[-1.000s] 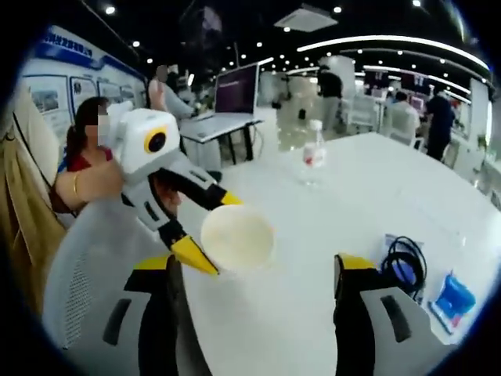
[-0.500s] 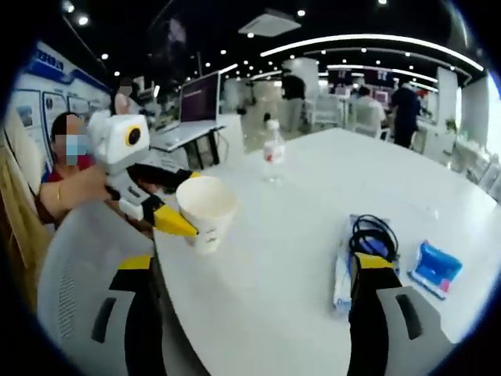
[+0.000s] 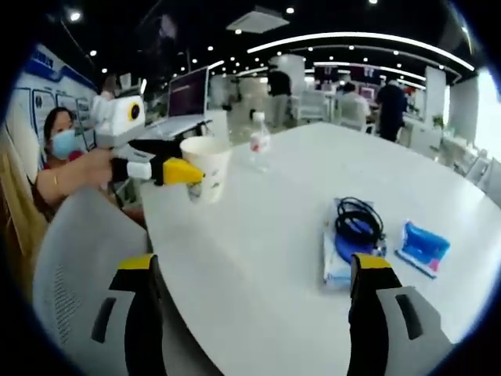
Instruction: Arrange the tabletop items into an orderly group along one side of the table until the central work area is clear of visible clutter.
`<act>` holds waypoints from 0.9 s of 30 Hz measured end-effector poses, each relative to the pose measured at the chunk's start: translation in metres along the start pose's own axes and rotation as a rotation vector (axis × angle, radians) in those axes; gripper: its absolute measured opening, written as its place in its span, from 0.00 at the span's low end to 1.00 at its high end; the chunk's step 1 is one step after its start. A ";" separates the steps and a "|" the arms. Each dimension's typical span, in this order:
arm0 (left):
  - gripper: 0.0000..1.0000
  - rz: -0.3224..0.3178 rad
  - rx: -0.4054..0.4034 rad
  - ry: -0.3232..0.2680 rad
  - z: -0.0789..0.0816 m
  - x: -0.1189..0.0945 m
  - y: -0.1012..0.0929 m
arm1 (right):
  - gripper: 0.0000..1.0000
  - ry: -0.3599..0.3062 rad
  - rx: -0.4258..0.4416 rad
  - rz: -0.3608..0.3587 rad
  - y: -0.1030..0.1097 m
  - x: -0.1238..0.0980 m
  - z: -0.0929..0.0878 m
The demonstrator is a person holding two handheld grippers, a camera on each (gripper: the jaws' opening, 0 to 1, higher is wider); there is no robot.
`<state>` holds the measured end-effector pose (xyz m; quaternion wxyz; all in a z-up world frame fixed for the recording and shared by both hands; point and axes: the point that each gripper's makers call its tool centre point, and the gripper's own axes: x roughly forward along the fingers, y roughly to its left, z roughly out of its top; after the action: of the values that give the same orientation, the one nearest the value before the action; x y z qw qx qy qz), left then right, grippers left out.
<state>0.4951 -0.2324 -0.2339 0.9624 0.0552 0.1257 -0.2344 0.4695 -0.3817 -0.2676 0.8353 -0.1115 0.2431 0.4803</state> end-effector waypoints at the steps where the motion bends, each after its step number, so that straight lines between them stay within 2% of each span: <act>1: 0.40 0.008 0.006 -0.002 0.001 0.000 0.002 | 0.99 0.000 0.003 -0.004 0.000 -0.001 0.000; 4: 0.40 0.033 -0.010 -0.025 0.007 0.002 0.010 | 0.99 -0.024 0.035 -0.026 -0.002 -0.005 0.001; 7: 0.40 0.028 -0.051 -0.041 0.012 0.005 0.019 | 0.99 -0.038 0.061 -0.037 -0.003 -0.007 0.001; 14: 0.40 0.101 -0.025 -0.053 0.018 0.017 0.052 | 0.99 -0.055 0.086 -0.051 -0.003 -0.005 -0.004; 27: 0.40 0.168 -0.043 -0.046 0.013 0.056 0.096 | 0.99 -0.034 0.127 -0.067 -0.011 -0.004 -0.017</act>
<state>0.5908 -0.1745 -0.2316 0.9823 0.0393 0.1034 -0.1515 0.4721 -0.3974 -0.2807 0.8603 -0.0582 0.2549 0.4377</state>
